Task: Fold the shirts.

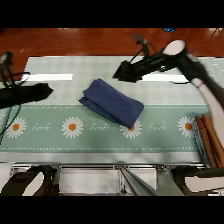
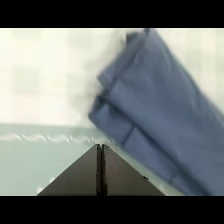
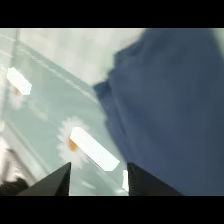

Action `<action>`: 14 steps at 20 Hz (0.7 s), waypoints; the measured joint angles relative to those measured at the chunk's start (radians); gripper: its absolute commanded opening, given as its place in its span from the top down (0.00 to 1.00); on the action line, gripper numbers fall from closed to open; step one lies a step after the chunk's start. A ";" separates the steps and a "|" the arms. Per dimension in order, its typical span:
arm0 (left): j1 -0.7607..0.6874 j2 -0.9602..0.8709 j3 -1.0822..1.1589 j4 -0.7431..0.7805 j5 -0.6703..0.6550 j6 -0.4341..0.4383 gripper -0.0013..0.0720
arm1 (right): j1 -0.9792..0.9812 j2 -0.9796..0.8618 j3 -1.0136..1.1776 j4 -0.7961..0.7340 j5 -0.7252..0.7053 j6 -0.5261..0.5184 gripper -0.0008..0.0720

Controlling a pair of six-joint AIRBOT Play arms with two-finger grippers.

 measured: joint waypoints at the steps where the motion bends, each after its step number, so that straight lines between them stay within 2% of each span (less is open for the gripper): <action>1: 0.034 0.015 0.023 0.000 -0.006 0.000 0.95 | -0.032 0.083 -0.032 -0.100 0.016 0.032 0.43; 3: 0.091 0.056 0.052 0.000 -0.018 0.000 0.95 | -0.083 0.261 -0.159 -0.301 0.006 0.126 0.43; 5: 0.117 0.095 0.053 0.000 -0.022 0.000 0.95 | -0.117 0.437 -0.356 -0.457 -0.080 0.254 0.43; 7: 0.116 0.122 0.030 -0.001 -0.034 0.001 0.95 | -0.135 0.569 -0.572 -0.522 -0.192 0.374 0.43; 9: 0.093 0.136 -0.011 -0.006 -0.040 0.001 0.95 | -0.142 0.636 -0.763 -0.496 -0.304 0.451 0.43; 11: 0.056 0.144 -0.065 -0.027 -0.047 0.002 0.95 | -0.136 0.642 -0.904 -0.407 -0.415 0.476 0.43; 14: -0.008 0.147 -0.146 -0.053 -0.046 0.003 0.95 | -0.111 0.560 -1.004 -0.238 -0.541 0.423 0.43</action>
